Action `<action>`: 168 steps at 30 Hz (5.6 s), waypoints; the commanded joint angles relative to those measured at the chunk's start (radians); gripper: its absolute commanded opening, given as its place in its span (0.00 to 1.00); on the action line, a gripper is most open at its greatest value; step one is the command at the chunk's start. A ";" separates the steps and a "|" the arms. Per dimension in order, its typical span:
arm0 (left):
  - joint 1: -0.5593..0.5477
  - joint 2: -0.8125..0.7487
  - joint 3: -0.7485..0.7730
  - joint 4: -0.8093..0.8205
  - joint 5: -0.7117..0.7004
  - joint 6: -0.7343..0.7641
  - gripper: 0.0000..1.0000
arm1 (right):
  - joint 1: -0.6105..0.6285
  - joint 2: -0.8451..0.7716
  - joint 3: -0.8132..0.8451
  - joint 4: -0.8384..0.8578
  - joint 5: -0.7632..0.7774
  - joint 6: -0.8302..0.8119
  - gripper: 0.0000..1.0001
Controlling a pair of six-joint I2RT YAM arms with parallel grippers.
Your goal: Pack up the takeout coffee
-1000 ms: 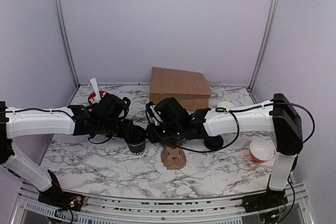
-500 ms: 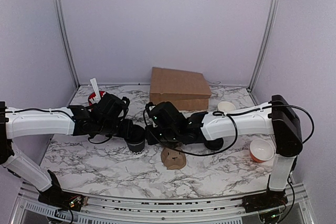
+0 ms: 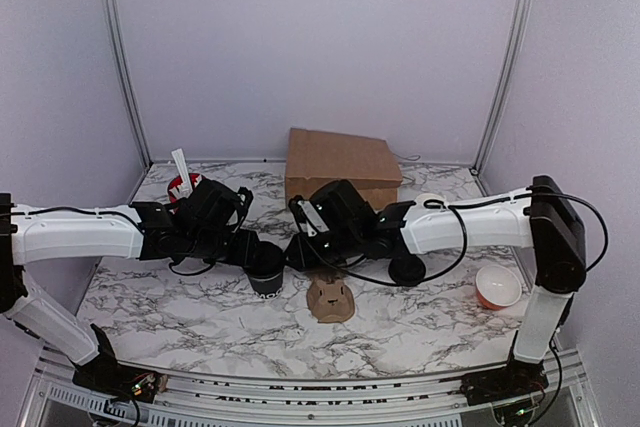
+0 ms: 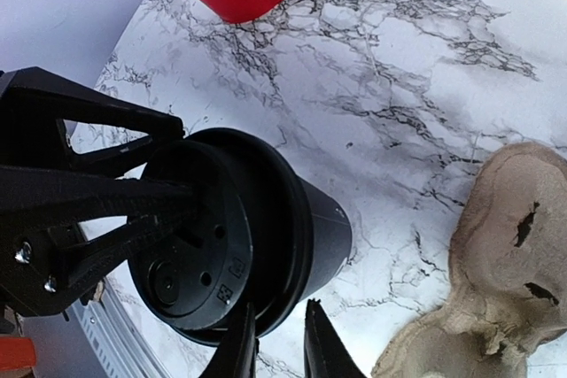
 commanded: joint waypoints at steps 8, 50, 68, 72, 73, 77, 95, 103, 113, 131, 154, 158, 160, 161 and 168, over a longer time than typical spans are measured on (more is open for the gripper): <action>-0.012 0.040 -0.001 -0.097 0.055 0.018 0.40 | -0.034 -0.136 -0.143 0.175 -0.074 0.075 0.19; -0.021 0.051 0.019 -0.121 0.031 0.013 0.40 | -0.081 -0.072 -0.191 0.240 -0.211 0.086 0.05; -0.021 0.054 0.017 -0.122 0.032 0.010 0.40 | -0.022 -0.061 -0.125 0.140 -0.141 0.096 0.20; -0.022 0.057 0.017 -0.118 0.035 0.010 0.40 | -0.022 -0.052 -0.137 0.169 -0.136 0.126 0.22; -0.023 0.057 0.018 -0.119 0.035 0.011 0.40 | -0.024 -0.051 -0.139 0.178 -0.139 0.129 0.22; -0.021 0.052 0.015 -0.119 0.034 0.013 0.40 | -0.023 -0.068 -0.151 0.212 -0.155 0.137 0.23; -0.023 0.063 0.016 -0.108 0.043 0.011 0.40 | -0.016 -0.094 -0.162 0.199 -0.172 0.133 0.24; -0.023 0.070 0.017 -0.103 0.046 0.010 0.40 | -0.012 -0.107 -0.159 0.167 -0.174 0.125 0.24; -0.023 0.074 0.021 -0.099 0.051 0.015 0.40 | -0.018 -0.072 -0.164 0.195 -0.167 0.141 0.24; -0.024 0.079 0.016 -0.086 0.057 0.020 0.40 | 0.000 0.005 -0.135 -0.029 -0.047 0.098 0.23; -0.024 0.069 -0.017 -0.057 0.062 0.013 0.40 | 0.052 0.047 -0.171 -0.126 0.084 0.131 0.19; -0.024 0.064 -0.011 -0.055 0.060 0.012 0.40 | 0.052 -0.028 -0.147 -0.070 0.061 0.085 0.21; -0.024 0.060 -0.008 -0.058 0.060 0.011 0.40 | 0.049 -0.055 -0.127 -0.046 0.045 0.054 0.21; -0.024 0.059 -0.008 -0.058 0.061 0.010 0.40 | 0.045 -0.071 -0.123 -0.028 0.025 0.041 0.22; -0.024 0.044 -0.009 -0.061 0.061 0.010 0.40 | -0.041 -0.167 -0.196 0.331 -0.234 0.081 0.22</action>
